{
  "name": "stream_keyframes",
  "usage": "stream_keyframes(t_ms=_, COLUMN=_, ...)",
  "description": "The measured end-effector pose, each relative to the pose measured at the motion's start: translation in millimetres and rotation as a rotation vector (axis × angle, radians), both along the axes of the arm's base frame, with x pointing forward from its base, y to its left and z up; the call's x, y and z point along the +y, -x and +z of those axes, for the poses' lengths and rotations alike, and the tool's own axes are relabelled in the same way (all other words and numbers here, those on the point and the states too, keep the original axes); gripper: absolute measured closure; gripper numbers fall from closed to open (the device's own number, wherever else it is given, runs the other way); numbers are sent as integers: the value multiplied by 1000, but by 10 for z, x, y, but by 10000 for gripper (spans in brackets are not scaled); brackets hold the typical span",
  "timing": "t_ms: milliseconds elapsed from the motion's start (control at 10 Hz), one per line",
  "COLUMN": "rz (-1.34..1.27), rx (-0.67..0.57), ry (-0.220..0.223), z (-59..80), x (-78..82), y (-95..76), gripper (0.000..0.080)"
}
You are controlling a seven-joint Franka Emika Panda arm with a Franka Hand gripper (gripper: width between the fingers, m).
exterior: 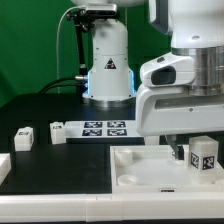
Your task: Assemble one leg
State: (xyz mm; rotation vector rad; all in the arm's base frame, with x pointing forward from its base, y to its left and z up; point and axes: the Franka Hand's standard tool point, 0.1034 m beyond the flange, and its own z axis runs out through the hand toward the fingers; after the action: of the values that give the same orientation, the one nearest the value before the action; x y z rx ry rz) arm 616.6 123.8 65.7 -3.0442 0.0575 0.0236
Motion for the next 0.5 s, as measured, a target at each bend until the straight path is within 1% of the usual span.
stream_keyframes(t_ms=400, rz=359, rx=-35, ry=9, z=2, x=-46, y=-12, gripper=151)
stream_keyframes(t_ms=500, rz=337, rx=-33, ry=8, z=2, x=-44, y=-12, gripper=151)
